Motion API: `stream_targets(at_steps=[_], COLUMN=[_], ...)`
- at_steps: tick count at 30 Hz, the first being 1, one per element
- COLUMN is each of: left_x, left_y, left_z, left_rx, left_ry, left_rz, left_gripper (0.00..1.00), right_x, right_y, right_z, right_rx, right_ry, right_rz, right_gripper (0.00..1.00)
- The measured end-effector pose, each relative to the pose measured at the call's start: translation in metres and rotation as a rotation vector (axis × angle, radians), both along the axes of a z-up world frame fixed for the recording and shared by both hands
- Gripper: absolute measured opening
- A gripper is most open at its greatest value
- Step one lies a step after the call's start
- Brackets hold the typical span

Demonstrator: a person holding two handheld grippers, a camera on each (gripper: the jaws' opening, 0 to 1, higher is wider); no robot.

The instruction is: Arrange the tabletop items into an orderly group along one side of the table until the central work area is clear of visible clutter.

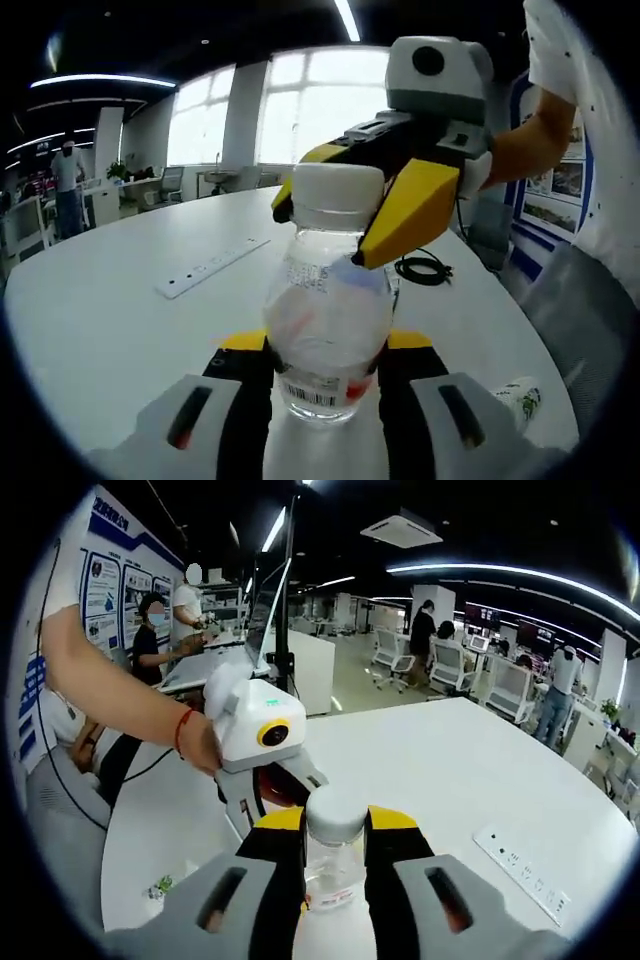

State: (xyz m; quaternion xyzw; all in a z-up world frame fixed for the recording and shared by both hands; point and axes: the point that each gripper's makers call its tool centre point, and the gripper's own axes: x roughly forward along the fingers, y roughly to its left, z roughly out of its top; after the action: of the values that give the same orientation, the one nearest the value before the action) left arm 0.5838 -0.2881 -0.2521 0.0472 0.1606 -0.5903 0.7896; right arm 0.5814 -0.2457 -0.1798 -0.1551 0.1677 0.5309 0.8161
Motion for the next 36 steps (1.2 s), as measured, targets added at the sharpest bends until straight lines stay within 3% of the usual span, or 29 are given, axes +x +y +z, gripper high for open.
stream_targets(at_steps=[8, 14, 28, 36], left_x=[-0.0009, -0.0015, -0.0047, -0.0055], left_y=[0.0003, 0.0, -0.0028, -0.0009], left_z=[-0.001, -0.0018, -0.0007, -0.0014], left_rx=[0.002, -0.002, -0.018, -0.019], left_ry=[-0.001, 0.012, 0.047, 0.067], left_rz=[-0.005, 0.002, 0.001, 0.013], left_gripper=[0.4, 0.41, 0.43, 0.5], right_x=[-0.0017, -0.0023, -0.0039, -0.0028], right_y=[-0.0003, -0.0005, 0.0023, 0.002], right_z=[-0.0009, -0.0005, -0.0015, -0.0025], right_rx=[0.0, 0.013, 0.001, -0.001], right_ry=[0.007, 0.049, 0.035, 0.032], right_rz=[-0.009, -0.02, -0.009, -0.012], right_gripper=[0.2, 0.2, 0.22, 0.25])
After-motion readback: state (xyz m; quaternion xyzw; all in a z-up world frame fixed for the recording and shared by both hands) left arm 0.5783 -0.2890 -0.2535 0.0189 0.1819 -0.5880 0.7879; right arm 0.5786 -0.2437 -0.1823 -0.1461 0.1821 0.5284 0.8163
